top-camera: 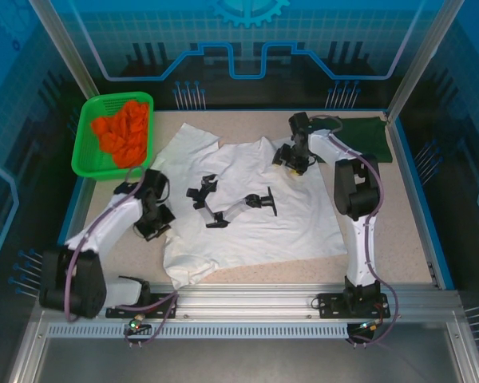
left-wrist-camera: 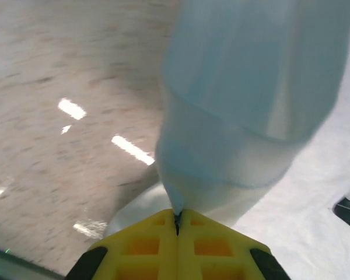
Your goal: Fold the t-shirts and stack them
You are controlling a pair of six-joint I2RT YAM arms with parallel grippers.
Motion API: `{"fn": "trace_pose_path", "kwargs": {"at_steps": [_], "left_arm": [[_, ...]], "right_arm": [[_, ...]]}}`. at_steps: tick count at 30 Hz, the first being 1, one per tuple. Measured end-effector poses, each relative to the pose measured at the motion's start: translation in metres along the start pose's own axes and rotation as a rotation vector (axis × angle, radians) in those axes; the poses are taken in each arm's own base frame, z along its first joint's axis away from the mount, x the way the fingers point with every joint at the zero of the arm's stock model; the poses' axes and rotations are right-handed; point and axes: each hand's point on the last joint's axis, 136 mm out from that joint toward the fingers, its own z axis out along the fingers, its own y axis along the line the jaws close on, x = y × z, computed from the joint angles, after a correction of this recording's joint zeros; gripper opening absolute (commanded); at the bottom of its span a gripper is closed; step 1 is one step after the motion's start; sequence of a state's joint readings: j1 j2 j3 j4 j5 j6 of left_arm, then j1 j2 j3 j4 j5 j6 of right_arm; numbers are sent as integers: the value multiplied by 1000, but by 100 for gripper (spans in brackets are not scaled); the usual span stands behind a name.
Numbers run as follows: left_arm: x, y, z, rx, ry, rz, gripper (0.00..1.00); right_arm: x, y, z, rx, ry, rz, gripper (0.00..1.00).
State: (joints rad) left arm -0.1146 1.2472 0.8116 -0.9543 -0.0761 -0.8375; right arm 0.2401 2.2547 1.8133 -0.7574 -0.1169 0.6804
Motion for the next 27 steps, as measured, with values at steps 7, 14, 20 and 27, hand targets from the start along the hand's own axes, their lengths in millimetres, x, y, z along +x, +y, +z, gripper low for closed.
{"fn": "trace_pose_path", "kwargs": {"at_steps": [7,14,20,27], "left_arm": [[5,68,-12,-88,-39,-327,56],[-11,89,-27,-171,-115,-376,75],[-68,1,-50,-24,-148,-138,43],[-87,-158,-8,75,-78,223,42]], "right_arm": [[-2,-2,-2,-16,7,23,63],[-8,-9,-6,-20,6,55,64],[-37,11,-31,-58,-55,46,62],[-75,23,-17,-51,-108,32,61]]}}
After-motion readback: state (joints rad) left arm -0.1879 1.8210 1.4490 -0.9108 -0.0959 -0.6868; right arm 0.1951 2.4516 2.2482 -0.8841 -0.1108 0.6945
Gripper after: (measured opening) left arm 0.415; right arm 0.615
